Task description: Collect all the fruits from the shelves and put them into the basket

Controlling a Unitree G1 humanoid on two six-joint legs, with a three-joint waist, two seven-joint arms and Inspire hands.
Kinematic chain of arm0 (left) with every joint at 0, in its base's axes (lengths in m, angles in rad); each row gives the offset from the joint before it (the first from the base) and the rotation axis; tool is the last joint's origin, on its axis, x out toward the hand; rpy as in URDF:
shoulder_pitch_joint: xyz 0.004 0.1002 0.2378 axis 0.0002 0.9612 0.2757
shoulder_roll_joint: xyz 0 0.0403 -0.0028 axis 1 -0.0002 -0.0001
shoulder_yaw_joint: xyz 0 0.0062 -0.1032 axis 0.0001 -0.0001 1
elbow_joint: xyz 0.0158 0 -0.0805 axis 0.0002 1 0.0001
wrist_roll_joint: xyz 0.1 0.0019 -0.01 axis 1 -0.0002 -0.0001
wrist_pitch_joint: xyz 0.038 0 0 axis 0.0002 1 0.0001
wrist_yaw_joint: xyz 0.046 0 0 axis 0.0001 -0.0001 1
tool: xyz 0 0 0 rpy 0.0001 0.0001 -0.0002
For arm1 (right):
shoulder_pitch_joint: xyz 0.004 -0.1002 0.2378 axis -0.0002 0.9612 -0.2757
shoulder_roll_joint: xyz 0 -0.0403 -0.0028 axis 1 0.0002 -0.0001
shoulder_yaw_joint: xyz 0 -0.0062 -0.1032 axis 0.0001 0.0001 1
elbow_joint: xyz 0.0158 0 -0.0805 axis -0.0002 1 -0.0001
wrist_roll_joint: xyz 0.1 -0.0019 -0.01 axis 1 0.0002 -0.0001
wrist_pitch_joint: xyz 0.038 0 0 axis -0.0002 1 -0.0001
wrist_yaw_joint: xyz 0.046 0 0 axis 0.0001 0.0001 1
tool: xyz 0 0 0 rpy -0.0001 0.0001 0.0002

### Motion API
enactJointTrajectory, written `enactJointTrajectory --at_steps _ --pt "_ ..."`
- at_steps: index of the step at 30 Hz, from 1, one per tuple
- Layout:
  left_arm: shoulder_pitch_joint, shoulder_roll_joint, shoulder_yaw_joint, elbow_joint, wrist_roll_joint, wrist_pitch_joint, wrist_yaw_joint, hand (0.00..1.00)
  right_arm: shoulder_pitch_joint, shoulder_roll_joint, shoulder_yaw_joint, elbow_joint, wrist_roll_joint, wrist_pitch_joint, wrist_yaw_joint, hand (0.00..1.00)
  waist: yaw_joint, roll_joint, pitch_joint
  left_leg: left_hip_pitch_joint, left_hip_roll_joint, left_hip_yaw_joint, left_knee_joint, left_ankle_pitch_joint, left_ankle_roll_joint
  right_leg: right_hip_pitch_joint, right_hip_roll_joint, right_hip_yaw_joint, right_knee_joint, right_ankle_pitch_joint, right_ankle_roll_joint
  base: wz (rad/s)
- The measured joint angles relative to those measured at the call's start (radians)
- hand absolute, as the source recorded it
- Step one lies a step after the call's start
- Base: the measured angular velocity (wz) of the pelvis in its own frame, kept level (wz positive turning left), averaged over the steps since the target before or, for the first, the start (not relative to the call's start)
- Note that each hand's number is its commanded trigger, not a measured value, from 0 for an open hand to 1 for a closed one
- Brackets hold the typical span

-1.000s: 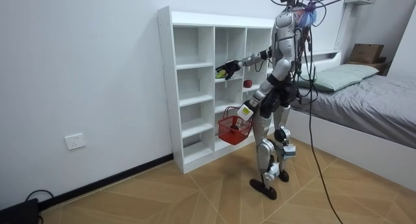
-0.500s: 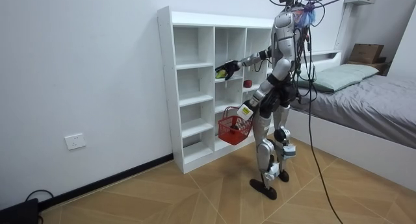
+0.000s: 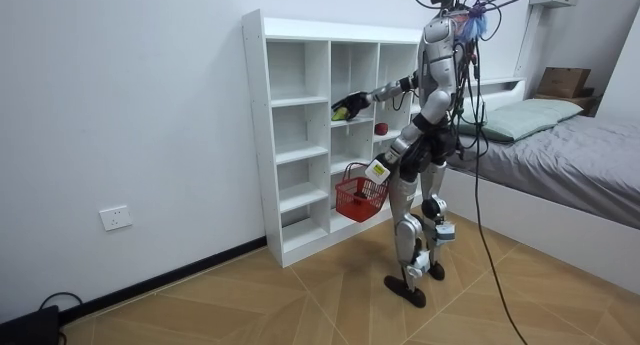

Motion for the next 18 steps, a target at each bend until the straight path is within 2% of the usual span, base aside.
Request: enactJointTrajectory --at_steps 5,18 --pt "0.001 0.002 -0.001 -0.001 0.0 0.0 0.0 1.0 -0.014 -0.021 0.0 0.004 0.015 0.001 -0.02 1.0 0.0 0.0 0.0 0.0 0.001 0.0 0.0 0.0 0.0 0.0 0.001 0.001 0.0 0.0 0.0 0.0" --pt "0.014 0.008 0.0 -0.012 -0.007 0.0 0.0 1.0 -0.015 -0.021 0.017 0.005 0.067 0.001 -0.016 1.0 0.0 0.0 0.0 0.002 0.0 0.0 0.003 0.0 0.0 0.0 0.0 0.003 0.0 0.0 0.0 0.0"
